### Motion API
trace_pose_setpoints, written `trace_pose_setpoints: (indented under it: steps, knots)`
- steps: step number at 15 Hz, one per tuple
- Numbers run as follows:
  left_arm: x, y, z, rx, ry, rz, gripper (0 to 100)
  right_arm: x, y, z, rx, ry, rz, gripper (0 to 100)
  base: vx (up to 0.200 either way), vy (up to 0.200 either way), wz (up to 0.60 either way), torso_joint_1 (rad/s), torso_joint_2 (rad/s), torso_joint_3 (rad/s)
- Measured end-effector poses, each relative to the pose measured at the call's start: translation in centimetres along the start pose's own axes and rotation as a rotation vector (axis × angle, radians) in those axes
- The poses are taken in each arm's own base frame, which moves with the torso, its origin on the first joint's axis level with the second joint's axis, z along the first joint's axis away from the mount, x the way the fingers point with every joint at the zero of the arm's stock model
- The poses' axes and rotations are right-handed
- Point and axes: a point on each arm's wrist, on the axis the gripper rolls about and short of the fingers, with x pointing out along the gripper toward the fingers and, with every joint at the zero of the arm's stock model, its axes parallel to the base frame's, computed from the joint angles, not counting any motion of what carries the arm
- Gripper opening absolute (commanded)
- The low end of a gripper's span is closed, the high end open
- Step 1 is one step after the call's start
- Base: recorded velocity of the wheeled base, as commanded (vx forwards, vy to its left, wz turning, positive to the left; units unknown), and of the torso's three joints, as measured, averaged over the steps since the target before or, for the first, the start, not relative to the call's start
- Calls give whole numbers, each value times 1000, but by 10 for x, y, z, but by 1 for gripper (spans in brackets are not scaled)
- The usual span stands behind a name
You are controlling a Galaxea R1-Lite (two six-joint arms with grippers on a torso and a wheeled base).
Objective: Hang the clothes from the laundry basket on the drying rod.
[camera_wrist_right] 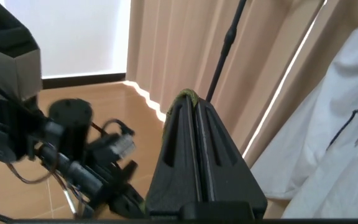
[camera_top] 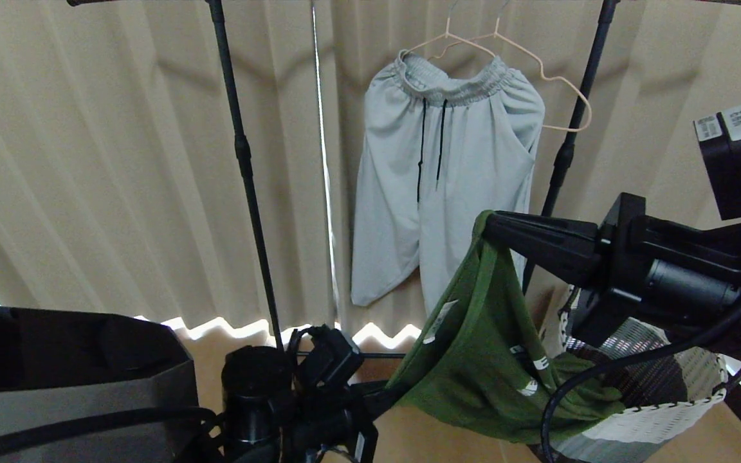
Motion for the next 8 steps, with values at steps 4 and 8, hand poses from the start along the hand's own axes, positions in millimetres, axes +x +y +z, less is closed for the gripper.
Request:
trace_pose_setpoints:
  steps: [4, 8]
  knots:
    - [-46, 15, 7, 19, 8, 102, 0, 8, -5, -10, 11, 28, -11, 0, 0, 0, 0, 0, 0, 0]
    - [-93, 24, 34, -33, 73, 206, 0, 17, -8, -11, -7, -17, -19, 0, 0, 0, 0, 0, 0, 0]
